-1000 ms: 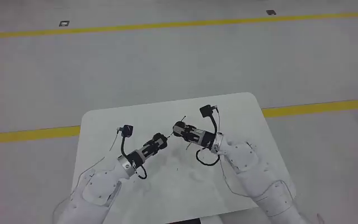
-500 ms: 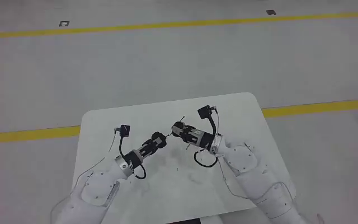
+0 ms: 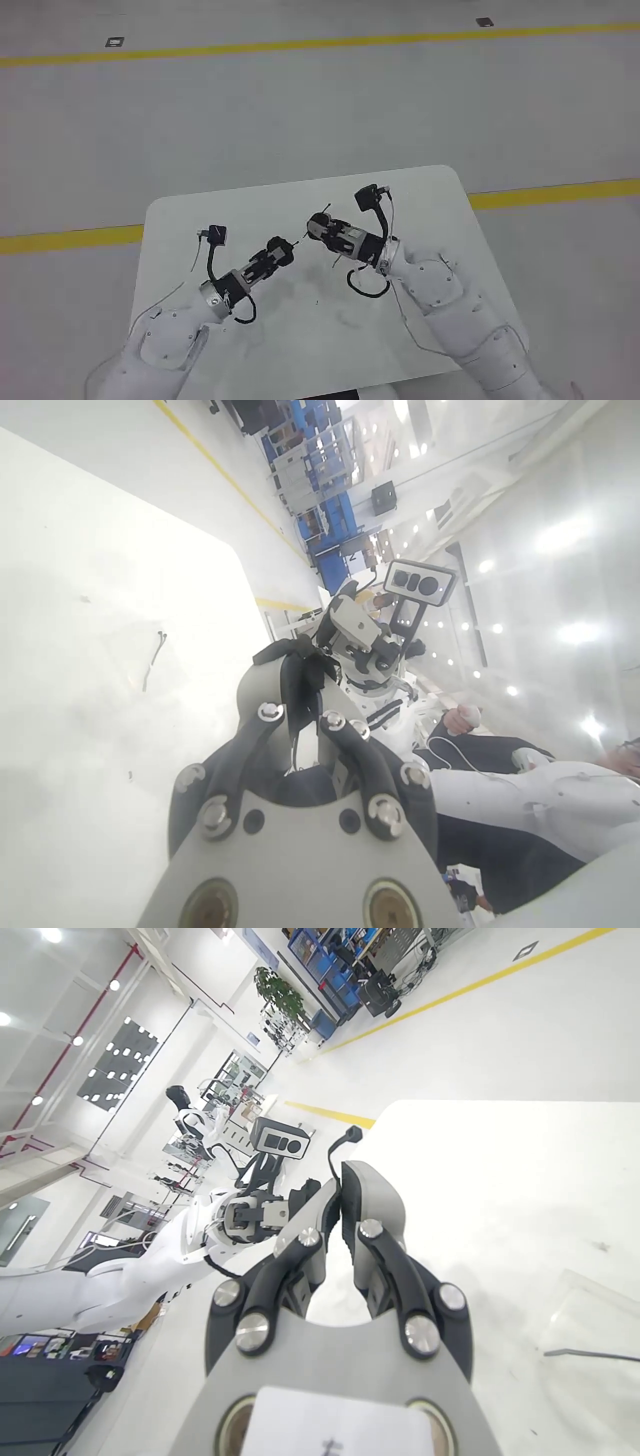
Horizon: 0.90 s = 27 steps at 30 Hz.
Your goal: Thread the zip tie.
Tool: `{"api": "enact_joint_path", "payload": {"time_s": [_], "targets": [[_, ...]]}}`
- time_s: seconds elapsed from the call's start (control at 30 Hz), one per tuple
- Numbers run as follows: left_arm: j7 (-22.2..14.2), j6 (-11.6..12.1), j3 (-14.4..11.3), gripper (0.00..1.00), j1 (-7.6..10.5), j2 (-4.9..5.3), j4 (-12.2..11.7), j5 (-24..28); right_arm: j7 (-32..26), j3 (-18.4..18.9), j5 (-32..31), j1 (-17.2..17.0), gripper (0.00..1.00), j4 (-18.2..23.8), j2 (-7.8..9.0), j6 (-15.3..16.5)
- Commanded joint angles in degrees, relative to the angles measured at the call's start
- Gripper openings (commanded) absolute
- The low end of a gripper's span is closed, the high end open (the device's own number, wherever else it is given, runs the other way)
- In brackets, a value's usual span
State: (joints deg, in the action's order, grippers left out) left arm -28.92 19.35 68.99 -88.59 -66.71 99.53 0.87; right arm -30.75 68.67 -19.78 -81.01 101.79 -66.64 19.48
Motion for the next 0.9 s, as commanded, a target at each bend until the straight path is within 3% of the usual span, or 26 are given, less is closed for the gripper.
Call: {"api": "enact_joint_path", "payload": {"time_s": [0.0,0.23,0.57,0.87], "targets": [[0.9,-0.8,-0.2,0.0,0.0,0.01,0.2,-0.6,0.6,0.0,-0.1,-0.2,0.0,0.0,0.0,0.0],[1.9,-0.8,0.3,0.0,-1.17,0.39,0.2,-1.5,1.8,-0.4,-1.1,-1.3,0.0,1.7,0.53,0.0],[1.7,0.1,1.0,0.0,-2.55,1.0,1.5,-2.4,3.9,-2.8,-1.9,-0.8,0.0,0.6,1.09,0.0],[1.7,0.1,1.0,0.0,-2.55,1.02,1.6,-2.6,5.1,-3.6,-2.3,-0.5,0.0,1.2,1.45,0.0]]}}
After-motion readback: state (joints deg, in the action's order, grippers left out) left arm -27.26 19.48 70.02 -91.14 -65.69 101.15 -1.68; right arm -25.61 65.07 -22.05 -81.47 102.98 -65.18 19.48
